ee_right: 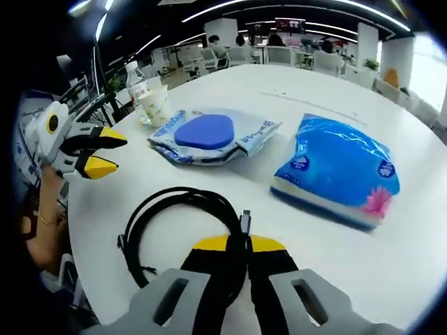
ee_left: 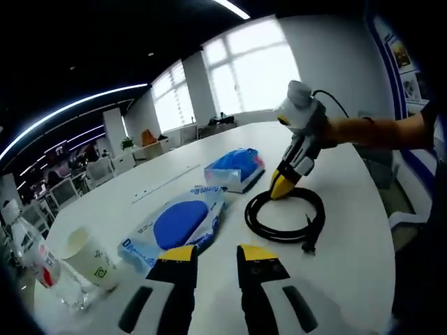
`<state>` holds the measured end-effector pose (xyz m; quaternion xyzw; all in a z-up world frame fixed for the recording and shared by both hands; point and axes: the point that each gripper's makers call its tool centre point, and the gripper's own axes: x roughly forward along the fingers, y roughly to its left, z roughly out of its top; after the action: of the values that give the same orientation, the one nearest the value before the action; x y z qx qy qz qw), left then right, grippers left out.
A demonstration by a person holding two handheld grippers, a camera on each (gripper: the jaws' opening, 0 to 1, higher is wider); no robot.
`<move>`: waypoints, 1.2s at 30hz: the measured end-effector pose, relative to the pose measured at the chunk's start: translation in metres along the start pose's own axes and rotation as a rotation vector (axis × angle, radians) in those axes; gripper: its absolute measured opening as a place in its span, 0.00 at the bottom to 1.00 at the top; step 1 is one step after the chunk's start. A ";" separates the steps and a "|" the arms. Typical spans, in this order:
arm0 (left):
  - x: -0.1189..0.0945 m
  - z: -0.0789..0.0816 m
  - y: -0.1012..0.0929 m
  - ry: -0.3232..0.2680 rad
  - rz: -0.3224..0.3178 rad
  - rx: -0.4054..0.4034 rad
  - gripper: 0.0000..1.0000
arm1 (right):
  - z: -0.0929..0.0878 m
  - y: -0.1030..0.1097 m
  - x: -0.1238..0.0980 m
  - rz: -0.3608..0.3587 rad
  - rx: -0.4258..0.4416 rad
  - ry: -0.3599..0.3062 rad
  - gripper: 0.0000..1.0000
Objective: Arrange the tabletop items into an orderly group along one side of the table until the central work area is clear of visible clutter.
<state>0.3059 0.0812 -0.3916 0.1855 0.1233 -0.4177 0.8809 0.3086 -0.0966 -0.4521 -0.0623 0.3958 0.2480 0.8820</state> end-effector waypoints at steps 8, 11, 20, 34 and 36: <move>-0.031 -0.003 -0.003 -0.033 0.033 -0.001 0.21 | 0.004 -0.009 0.000 -0.067 0.036 -0.007 0.06; -0.046 -0.008 -0.007 -0.046 0.041 -0.011 0.21 | 0.005 -0.011 0.001 -0.084 0.044 -0.010 0.06; -0.068 -0.026 -0.013 -0.049 0.057 -0.048 0.21 | 0.004 -0.010 0.000 -0.102 0.047 -0.013 0.06; -0.088 -0.030 -0.021 -0.048 0.087 -0.034 0.21 | 0.007 -0.014 0.001 -0.122 0.050 -0.018 0.06; -0.093 -0.030 -0.023 -0.048 0.094 -0.030 0.21 | 0.007 -0.014 0.001 -0.126 0.052 -0.018 0.06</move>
<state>0.2287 0.1453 -0.3893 0.1676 0.0996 -0.3783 0.9049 0.3208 -0.1063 -0.4499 -0.0619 0.3892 0.1822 0.9008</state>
